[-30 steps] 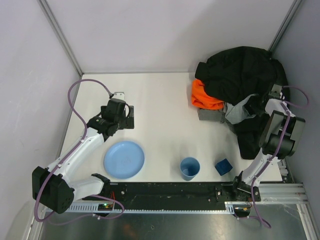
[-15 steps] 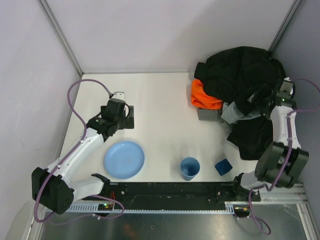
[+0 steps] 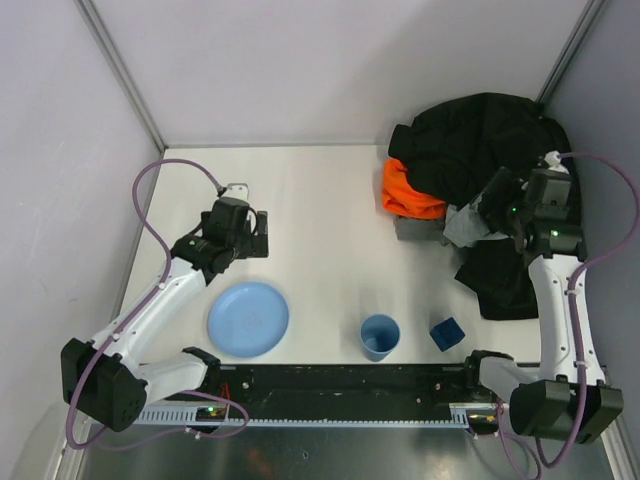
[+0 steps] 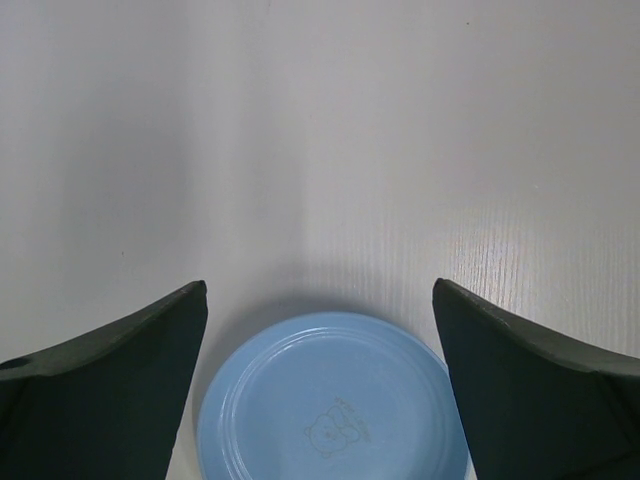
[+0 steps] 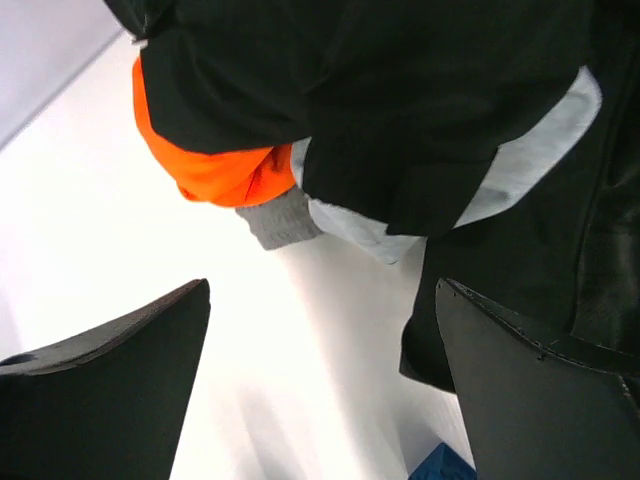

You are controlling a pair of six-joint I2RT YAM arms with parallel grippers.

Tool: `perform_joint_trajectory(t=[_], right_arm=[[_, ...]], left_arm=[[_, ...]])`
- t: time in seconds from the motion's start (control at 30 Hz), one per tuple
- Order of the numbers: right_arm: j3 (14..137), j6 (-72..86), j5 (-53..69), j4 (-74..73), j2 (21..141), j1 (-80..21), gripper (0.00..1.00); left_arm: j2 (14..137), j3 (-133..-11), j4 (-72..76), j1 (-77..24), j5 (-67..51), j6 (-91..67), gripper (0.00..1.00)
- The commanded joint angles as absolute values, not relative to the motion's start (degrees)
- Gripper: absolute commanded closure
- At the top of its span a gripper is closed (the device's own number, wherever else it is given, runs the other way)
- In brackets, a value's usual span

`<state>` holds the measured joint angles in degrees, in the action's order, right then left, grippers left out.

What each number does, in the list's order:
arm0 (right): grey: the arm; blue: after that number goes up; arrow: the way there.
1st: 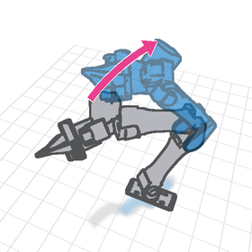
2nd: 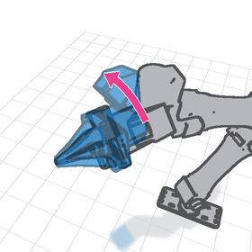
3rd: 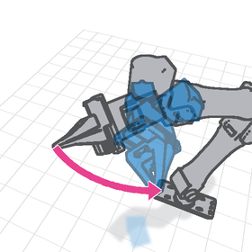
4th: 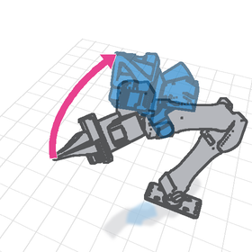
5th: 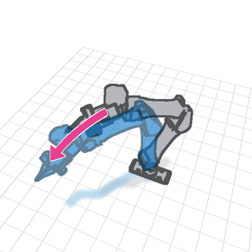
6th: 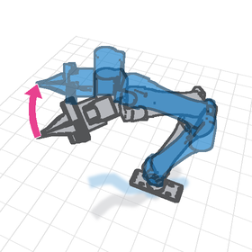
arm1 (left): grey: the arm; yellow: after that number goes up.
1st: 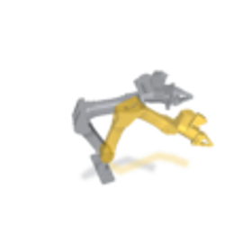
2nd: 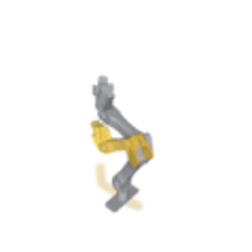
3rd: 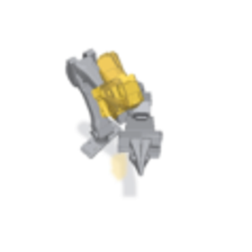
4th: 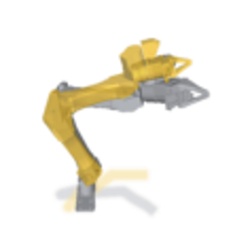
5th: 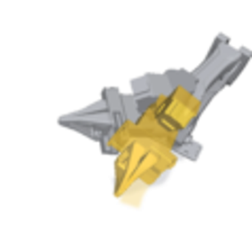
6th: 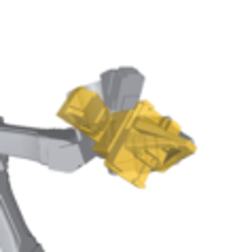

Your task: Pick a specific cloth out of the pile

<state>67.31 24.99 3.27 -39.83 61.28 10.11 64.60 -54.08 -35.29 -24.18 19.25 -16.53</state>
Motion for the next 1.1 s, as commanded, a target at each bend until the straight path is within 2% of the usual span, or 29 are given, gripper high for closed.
perform_joint_trajectory(t=[0.0,0.17,0.3,0.6,0.8,0.87,0.9,0.97,1.0,1.07], right_arm=[[66.81,25.83,-4.55,-42.49,63.23,3.21,0.01],[66.8,27.27,-13.11,-42.69,69.38,-6.26,0.01],[66.8,27.8,-18.84,-41.5,76.62,-10.12,0.01],[66.84,27.92,-24.06,-37.33,87.81,-9.74,0.06],[66.88,24.87,-24.68,-34.86,90.97,-5.27,0.15],[66.84,23.57,-24.69,-34.49,90.79,-3.84,0.24],[66.86,22.86,-24.65,-34.25,90.66,-3.24,0.34],[66.88,21.27,-25.04,-33.79,90.27,-1.91,0.66],[66.88,20.74,-25.35,-33.64,89.92,-1.22,0.78],[66.93,19.82,-25.65,-33.66,88.95,0.53,0.87]], left_arm=[[62.86,-53.85,-34.66,-23.82,19.16,-17.18,0.01],[62.95,-53.93,-34.63,-23.82,19.08,-17.23,0.0],[62.67,-53.84,-34.63,-23.82,19.14,-17.26,0.0],[62.33,-53.73,-34.48,-23.82,19.08,-17.36,0.0],[61.66,-53.39,-33.9,-23.83,18.94,-17.24,0.0],[61.69,-53.45,-33.79,-23.82,18.91,-17.16,0.0],[61.74,-53.44,-33.77,-23.78,18.86,-17.11,0.0],[61.86,-53.5,-33.67,-23.76,18.76,-17.06,0.0],[61.91,-53.52,-33.62,-23.84,18.74,-17.06,0.0],[61.91,-53.5,-33.59,-23.8,18.73,-17.05,0.0]])
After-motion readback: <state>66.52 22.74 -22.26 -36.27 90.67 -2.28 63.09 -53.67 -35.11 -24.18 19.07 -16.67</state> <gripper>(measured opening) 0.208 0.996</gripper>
